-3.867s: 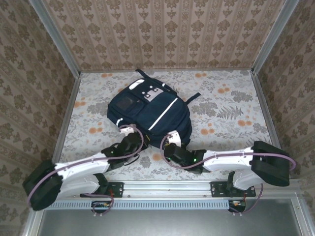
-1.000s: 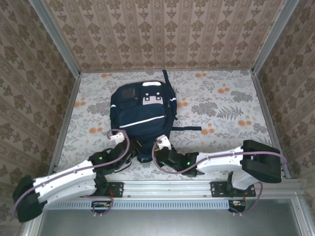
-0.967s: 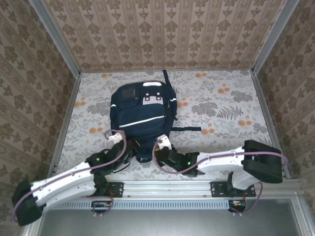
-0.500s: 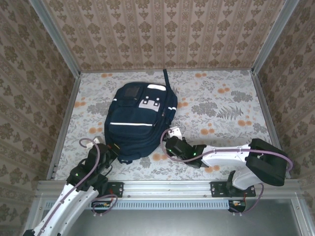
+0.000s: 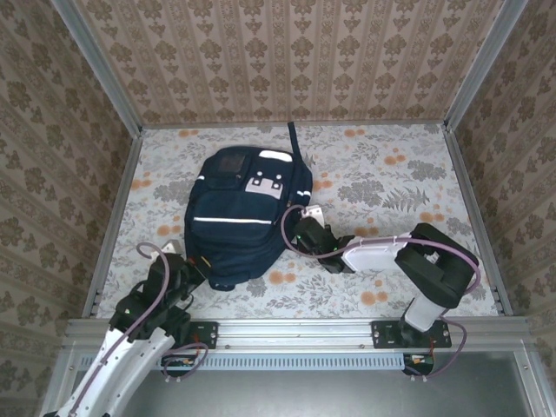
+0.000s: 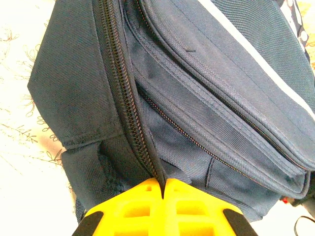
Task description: Pack the student bag
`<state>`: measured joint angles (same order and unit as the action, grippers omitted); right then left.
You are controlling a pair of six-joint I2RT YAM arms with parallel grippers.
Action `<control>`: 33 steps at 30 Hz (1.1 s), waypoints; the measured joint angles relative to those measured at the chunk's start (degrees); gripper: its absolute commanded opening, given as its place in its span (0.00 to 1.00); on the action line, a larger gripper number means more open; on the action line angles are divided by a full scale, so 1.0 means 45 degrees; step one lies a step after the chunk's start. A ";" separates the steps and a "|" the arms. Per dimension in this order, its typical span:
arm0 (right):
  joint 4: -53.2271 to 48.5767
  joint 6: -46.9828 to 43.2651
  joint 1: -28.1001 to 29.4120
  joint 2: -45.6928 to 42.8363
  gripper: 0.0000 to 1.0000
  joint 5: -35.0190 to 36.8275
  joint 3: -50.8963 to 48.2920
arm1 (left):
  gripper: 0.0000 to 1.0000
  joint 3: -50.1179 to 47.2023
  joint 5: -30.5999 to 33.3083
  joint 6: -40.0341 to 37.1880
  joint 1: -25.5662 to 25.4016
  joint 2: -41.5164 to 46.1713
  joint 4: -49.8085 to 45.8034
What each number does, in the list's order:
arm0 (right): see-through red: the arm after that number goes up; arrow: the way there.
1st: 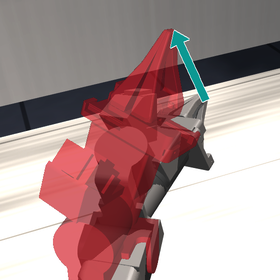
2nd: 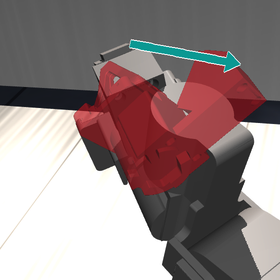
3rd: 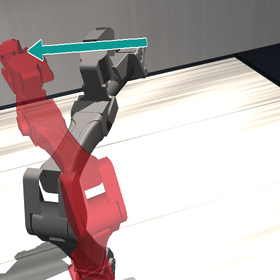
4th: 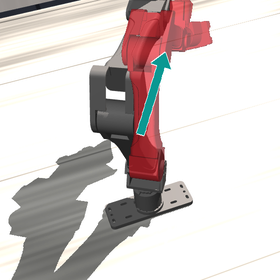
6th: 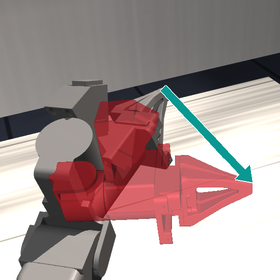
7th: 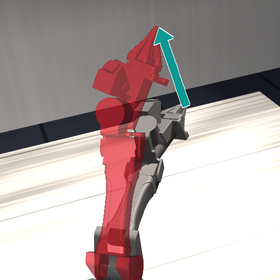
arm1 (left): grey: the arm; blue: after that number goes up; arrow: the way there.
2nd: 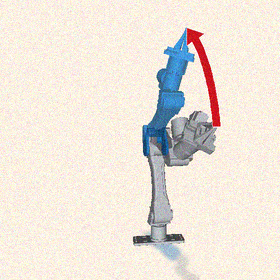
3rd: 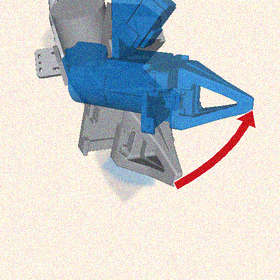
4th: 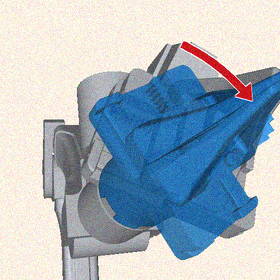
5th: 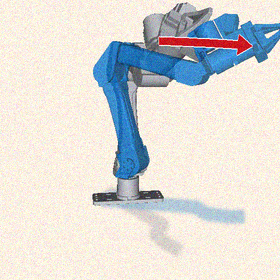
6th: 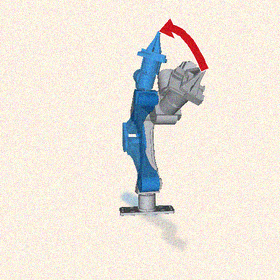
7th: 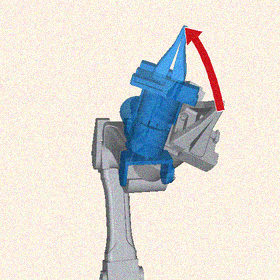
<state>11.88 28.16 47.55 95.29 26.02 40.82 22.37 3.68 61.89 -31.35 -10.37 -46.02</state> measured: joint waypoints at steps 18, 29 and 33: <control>-0.0563 -0.0131 -0.1865 0.0510 0.27 0.0180 0.0835 | 0.11 0.0389 -0.0073 -0.0588 0.0146 -0.0238 -0.0141; -0.2317 0.1078 -0.1841 -0.6693 0.81 -0.0170 -0.1112 | 0.85 0.0340 -0.0257 -0.1515 0.0146 -0.1423 0.1054; -0.3240 0.1151 -0.1841 -0.9330 1.00 -0.0248 -0.1540 | 1.00 0.1078 0.0087 -0.2225 0.0146 -0.3177 0.1205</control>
<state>-2.70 33.34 39.27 53.30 24.91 33.89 27.22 4.08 51.88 -30.70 -24.67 -40.60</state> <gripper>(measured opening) 0.914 0.978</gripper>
